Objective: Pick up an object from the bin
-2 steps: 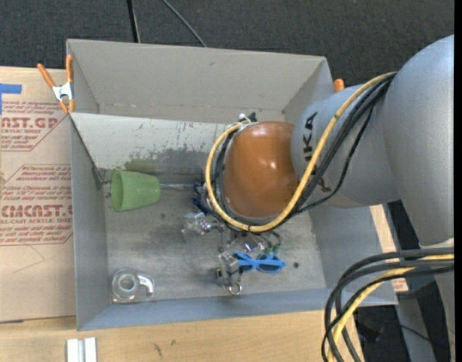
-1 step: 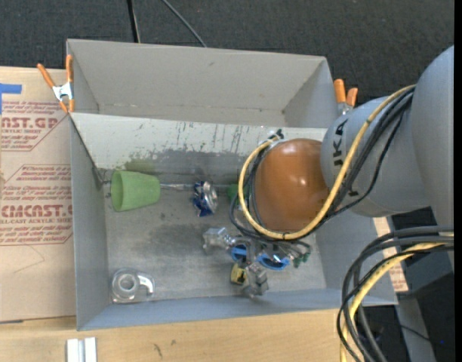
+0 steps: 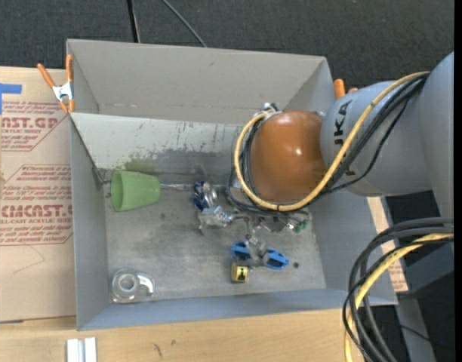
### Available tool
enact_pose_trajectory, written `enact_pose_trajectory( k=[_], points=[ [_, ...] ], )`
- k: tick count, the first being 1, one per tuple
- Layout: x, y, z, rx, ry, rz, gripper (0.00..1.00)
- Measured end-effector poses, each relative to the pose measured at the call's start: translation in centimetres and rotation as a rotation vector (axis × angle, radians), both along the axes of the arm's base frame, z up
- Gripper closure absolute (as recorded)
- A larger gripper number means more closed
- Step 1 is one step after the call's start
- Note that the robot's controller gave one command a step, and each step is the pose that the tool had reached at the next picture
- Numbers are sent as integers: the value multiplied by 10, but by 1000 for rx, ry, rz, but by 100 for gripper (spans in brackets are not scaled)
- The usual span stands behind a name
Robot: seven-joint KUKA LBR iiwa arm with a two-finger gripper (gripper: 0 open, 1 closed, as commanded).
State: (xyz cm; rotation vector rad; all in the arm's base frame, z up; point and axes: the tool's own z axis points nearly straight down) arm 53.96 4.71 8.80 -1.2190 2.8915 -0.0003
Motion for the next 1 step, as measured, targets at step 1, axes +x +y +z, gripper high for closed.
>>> enact_pose_trajectory(
  k=[1],
  points=[
    [-15,0,-10,-1,3,172,0]
  ],
)
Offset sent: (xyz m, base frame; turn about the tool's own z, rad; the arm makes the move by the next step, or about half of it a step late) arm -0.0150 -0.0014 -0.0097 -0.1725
